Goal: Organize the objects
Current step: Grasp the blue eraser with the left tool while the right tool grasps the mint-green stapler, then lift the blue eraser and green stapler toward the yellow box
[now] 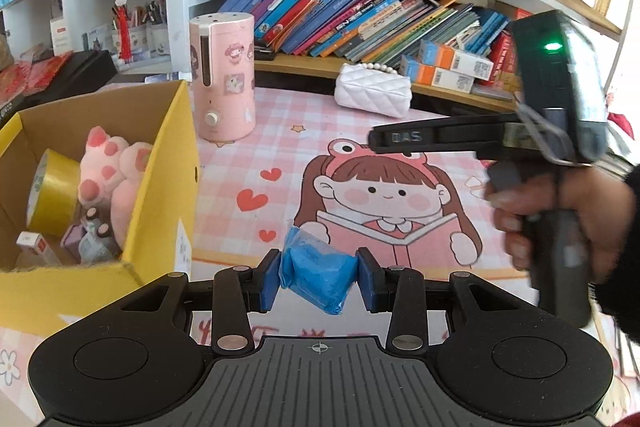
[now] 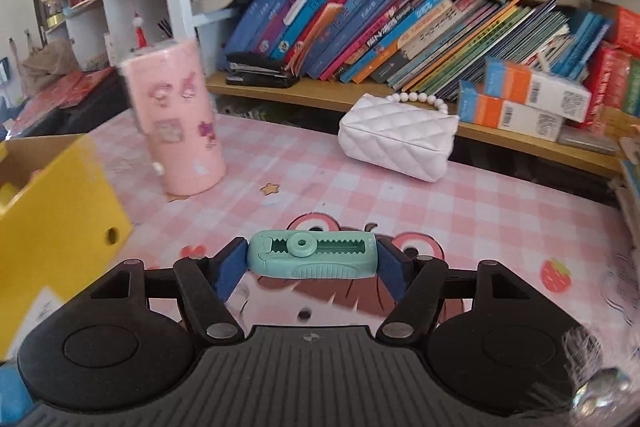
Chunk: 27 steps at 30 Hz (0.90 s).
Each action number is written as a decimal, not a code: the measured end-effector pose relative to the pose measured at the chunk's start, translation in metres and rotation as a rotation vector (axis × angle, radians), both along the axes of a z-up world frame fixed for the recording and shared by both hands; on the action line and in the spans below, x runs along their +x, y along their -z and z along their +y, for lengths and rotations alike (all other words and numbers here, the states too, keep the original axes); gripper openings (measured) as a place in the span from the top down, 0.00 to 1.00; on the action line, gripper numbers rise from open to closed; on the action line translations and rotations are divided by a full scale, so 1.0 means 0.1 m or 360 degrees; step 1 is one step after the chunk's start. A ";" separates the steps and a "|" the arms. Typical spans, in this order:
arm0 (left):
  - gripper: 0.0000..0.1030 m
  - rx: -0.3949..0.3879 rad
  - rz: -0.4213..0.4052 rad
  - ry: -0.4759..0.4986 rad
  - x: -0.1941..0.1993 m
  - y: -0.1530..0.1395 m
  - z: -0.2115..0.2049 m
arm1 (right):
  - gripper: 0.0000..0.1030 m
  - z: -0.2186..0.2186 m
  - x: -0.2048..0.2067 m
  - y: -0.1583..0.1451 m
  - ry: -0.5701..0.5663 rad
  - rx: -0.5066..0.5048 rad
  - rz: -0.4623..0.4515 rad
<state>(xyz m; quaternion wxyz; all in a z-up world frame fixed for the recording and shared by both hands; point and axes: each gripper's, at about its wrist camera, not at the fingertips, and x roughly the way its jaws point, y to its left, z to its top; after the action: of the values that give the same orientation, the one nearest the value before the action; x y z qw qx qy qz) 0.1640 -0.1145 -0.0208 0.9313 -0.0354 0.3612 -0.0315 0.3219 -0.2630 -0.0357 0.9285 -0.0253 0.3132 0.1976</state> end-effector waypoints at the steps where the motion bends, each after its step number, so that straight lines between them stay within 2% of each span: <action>1: 0.63 -0.0002 -0.0004 0.0005 -0.05 -0.01 0.02 | 0.36 -0.02 -0.09 -0.04 0.0005 0.0002 0.0002; 7: 0.63 -0.0029 -0.0014 0.0010 -0.34 -0.03 0.17 | 0.36 -0.14 -0.68 -0.24 0.0074 0.0013 0.0051; 13: 0.63 -0.0038 -0.0062 0.0023 -0.59 -0.11 0.40 | 0.35 -0.13 -1.32 -0.28 0.0120 -0.0022 0.0141; 20: 0.64 -0.0061 -0.0046 -0.0003 -0.95 -0.11 0.75 | 0.35 0.14 -1.91 -0.20 0.0176 -0.0015 0.0289; 27: 0.64 -0.0100 -0.0015 -0.0026 -1.26 -0.08 1.11 | 0.35 0.56 -2.36 -0.16 0.0098 -0.0052 0.0346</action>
<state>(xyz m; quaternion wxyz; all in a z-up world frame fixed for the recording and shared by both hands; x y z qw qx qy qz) 0.0379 -0.0037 -0.0125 0.9316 -0.0674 0.3554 -0.0353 0.0862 -0.2067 -0.0197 0.8942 -0.0092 0.4159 0.1656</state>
